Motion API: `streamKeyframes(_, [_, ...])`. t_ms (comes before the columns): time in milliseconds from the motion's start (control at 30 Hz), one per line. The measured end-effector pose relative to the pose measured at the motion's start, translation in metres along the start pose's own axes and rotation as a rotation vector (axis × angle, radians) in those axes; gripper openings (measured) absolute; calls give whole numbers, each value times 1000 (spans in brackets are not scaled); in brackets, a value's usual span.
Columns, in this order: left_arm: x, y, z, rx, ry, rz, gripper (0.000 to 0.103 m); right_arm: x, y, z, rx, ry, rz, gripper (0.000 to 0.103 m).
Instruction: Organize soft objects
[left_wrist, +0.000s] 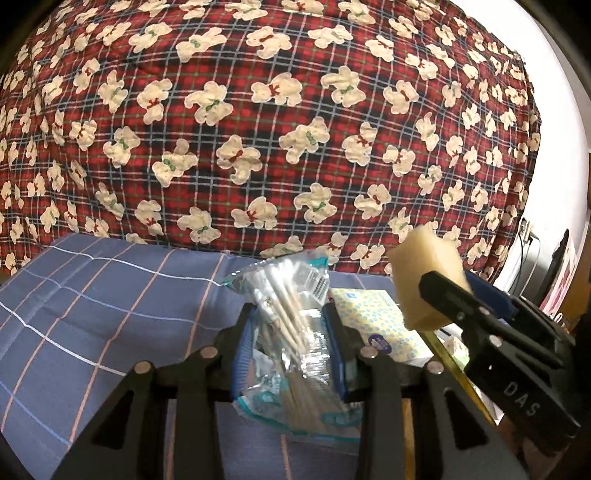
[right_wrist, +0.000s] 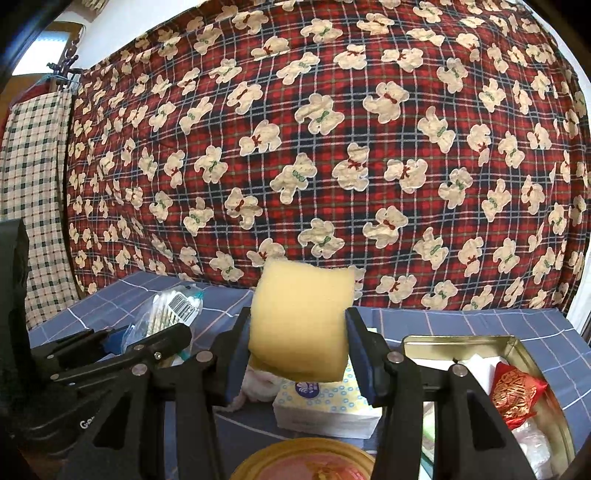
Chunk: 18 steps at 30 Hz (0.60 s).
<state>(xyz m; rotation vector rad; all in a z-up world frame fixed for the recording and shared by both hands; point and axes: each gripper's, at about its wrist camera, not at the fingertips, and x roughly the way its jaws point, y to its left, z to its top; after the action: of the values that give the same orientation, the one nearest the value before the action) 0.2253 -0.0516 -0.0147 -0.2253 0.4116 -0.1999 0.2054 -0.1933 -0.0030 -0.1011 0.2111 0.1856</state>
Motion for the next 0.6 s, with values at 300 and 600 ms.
streamKeyframes(300, [-7,-11,1,5,-25,-14,35,-8,-8,0,11,-27,-21,51])
streamKeyframes(600, [-4,-21,2,11,-10,-43,35,-16,-17,1,22,-52,-47,51])
